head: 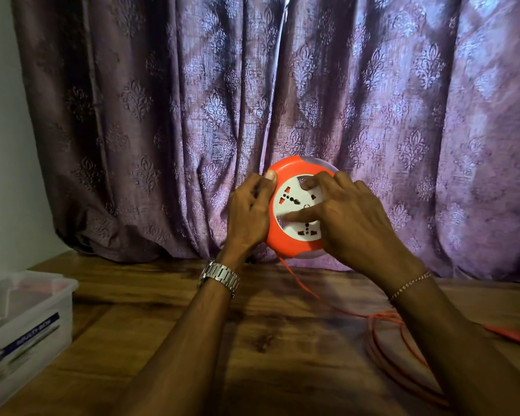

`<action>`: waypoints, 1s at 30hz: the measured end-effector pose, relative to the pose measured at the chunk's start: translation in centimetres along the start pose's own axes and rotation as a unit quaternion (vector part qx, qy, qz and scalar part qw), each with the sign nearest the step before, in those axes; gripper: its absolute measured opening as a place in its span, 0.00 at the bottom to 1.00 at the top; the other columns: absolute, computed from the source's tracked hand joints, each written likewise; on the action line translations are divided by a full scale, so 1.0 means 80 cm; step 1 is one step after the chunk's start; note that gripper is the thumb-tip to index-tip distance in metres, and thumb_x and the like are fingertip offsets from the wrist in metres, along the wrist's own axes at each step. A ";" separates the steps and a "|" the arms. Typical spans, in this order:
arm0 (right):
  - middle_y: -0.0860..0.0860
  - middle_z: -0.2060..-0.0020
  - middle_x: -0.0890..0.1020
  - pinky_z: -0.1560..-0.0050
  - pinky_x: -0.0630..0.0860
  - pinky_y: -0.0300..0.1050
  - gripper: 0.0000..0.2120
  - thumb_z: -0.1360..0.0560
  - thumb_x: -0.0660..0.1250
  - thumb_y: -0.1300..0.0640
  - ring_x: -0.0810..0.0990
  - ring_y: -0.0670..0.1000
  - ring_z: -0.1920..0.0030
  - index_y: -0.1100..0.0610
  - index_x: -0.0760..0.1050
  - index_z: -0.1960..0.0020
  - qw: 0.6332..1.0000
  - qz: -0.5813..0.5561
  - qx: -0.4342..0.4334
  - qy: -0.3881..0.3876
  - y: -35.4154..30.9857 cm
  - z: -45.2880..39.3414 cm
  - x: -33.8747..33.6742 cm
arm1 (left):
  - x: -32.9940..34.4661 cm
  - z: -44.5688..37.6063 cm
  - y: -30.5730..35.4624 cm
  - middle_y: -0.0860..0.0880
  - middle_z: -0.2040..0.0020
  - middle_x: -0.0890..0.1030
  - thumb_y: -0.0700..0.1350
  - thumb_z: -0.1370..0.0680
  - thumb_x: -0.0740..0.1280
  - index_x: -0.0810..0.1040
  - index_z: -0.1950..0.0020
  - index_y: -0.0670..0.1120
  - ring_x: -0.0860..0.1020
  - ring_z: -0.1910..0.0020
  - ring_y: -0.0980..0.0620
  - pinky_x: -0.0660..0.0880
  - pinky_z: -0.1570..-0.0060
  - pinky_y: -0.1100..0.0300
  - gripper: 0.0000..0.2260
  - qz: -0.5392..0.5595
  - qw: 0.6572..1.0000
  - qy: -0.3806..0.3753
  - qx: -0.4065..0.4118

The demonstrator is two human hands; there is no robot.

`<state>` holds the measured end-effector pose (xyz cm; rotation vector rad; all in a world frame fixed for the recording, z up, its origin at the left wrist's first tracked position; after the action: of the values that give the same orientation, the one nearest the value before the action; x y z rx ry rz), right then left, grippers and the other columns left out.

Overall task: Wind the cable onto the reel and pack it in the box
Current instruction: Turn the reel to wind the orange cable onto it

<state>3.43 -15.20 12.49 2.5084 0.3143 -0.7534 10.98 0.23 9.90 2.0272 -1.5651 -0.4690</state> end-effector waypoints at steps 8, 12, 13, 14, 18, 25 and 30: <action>0.52 0.61 0.83 0.64 0.76 0.47 0.29 0.37 0.62 0.30 0.82 0.58 0.60 0.37 0.75 0.38 0.986 -0.052 0.135 0.083 0.008 0.004 0.003 | -0.001 -0.001 0.001 0.55 0.73 0.69 0.51 0.17 0.63 0.67 0.67 0.50 0.65 0.70 0.55 0.62 0.68 0.55 0.19 0.012 1.000 0.011 -0.002; 0.50 0.65 0.85 0.64 0.76 0.46 0.33 0.36 0.58 0.25 0.83 0.57 0.60 0.40 0.76 0.38 0.982 -0.054 0.148 0.103 0.008 0.004 0.001 | 0.000 0.000 0.000 0.55 0.72 0.71 0.54 0.19 0.63 0.68 0.67 0.50 0.67 0.69 0.55 0.63 0.68 0.56 0.19 0.010 1.000 0.007 -0.006; 0.50 0.65 0.85 0.64 0.76 0.46 0.33 0.35 0.57 0.26 0.83 0.56 0.60 0.41 0.76 0.37 0.984 -0.049 0.138 0.100 0.008 0.004 0.000 | 0.000 0.000 -0.001 0.55 0.73 0.71 0.55 0.19 0.63 0.68 0.68 0.50 0.67 0.70 0.54 0.63 0.68 0.56 0.19 0.012 1.000 0.008 -0.007; 0.50 0.64 0.85 0.65 0.75 0.46 0.31 0.33 0.59 0.27 0.83 0.56 0.60 0.42 0.77 0.38 0.986 -0.043 0.128 0.100 0.008 0.004 -0.002 | 0.000 0.000 -0.002 0.55 0.73 0.71 0.55 0.19 0.63 0.68 0.67 0.50 0.67 0.70 0.55 0.63 0.68 0.56 0.19 0.015 1.000 0.008 -0.007; 0.51 0.61 0.82 0.65 0.74 0.48 0.10 0.28 0.69 0.51 0.80 0.58 0.57 0.48 0.82 0.47 0.986 -0.070 0.077 0.130 0.006 0.003 -0.018 | -0.001 -0.001 -0.005 0.56 0.74 0.72 0.55 0.18 0.63 0.69 0.67 0.51 0.68 0.71 0.57 0.64 0.68 0.56 0.18 0.011 1.000 0.010 -0.008; 0.53 0.33 0.72 0.39 0.71 0.53 0.22 0.33 0.63 0.62 0.70 0.58 0.35 0.41 0.82 0.46 0.991 -0.121 -0.014 -0.054 0.000 0.001 -0.001 | 0.000 -0.001 -0.006 0.54 0.71 0.72 0.56 0.19 0.63 0.69 0.67 0.51 0.68 0.68 0.52 0.65 0.66 0.54 0.18 0.001 1.000 0.006 -0.002; 0.51 0.36 0.74 0.51 0.68 0.51 0.21 0.30 0.63 0.56 0.73 0.58 0.42 0.35 0.79 0.44 0.999 -0.032 -0.005 -0.029 0.002 -0.001 0.002 | -0.001 -0.002 -0.007 0.54 0.72 0.71 0.56 0.19 0.62 0.68 0.67 0.51 0.68 0.69 0.53 0.64 0.66 0.55 0.19 -0.012 1.000 0.012 0.005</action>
<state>3.66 -15.28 12.54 2.4720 0.3773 -0.8469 11.46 0.41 9.68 2.0541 -1.5329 -0.4459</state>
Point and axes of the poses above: each hand's wrist, its own z-axis away from the middle knuckle, its own x-axis out of the palm, y = z × x, the point moved 4 cm from there along -z, towards the middle knuckle
